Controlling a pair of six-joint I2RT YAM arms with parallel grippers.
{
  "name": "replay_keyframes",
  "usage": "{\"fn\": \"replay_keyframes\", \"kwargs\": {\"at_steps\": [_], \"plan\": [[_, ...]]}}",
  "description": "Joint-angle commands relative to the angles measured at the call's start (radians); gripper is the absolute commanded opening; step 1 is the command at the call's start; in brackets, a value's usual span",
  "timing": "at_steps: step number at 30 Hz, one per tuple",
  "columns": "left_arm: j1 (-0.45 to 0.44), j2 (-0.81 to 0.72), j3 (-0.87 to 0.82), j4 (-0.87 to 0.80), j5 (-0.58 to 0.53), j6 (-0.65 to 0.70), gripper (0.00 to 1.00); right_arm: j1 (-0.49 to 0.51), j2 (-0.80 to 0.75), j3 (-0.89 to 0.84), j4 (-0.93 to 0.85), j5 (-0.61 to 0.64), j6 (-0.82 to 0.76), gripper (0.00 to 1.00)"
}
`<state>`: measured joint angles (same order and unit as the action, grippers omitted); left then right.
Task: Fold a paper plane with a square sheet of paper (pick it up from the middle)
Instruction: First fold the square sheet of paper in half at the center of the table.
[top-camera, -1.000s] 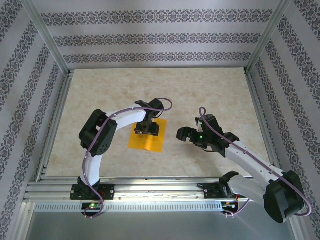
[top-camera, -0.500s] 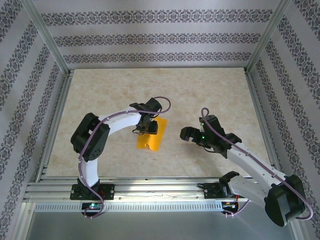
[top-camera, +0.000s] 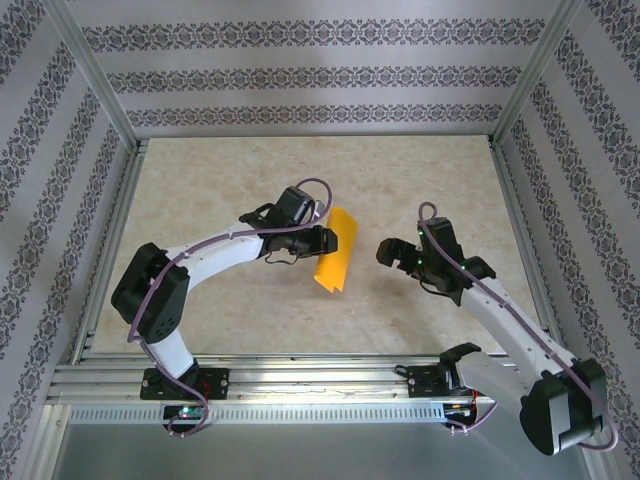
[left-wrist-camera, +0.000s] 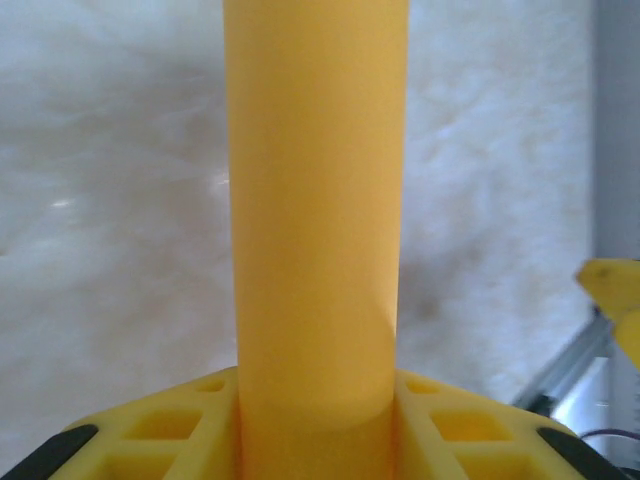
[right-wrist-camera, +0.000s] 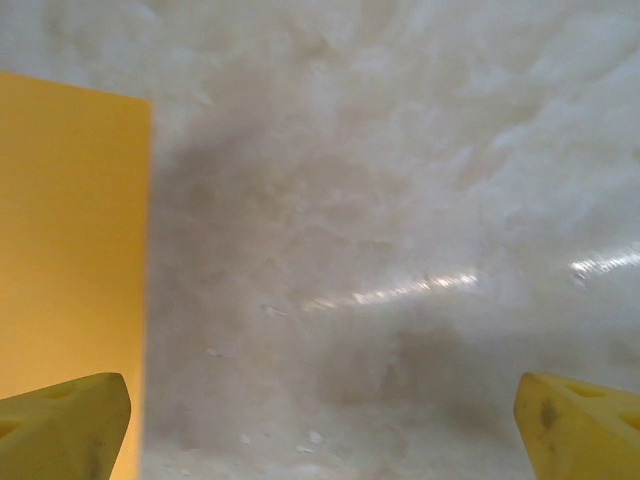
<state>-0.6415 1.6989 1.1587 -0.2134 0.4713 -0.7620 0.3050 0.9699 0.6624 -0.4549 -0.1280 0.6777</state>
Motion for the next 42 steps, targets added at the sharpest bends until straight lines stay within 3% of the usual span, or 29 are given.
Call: {"fn": "replay_keyframes", "kwargs": {"at_steps": [1,8,13,19,42], "plan": [[-0.009,-0.036,-0.072,0.277,0.097,-0.168,0.37,-0.046,-0.082,-0.045,0.104,-0.127,0.026,0.98],[-0.01,0.035,-0.231,0.61,0.109,-0.35,0.37,-0.119,-0.117,-0.075,0.143,-0.28,0.036,0.98],[-0.01,0.057,-0.261,0.591,0.068,-0.315,0.38,-0.114,-0.06,-0.075,0.189,-0.372,0.053,0.95],[-0.01,0.098,-0.318,0.678,0.054,-0.34,0.38,-0.084,-0.02,-0.071,0.218,-0.375,0.057,0.93],[-0.008,0.103,-0.306,0.436,-0.093,-0.202,0.44,0.018,0.072,-0.092,0.357,-0.338,0.117,0.89]]}}
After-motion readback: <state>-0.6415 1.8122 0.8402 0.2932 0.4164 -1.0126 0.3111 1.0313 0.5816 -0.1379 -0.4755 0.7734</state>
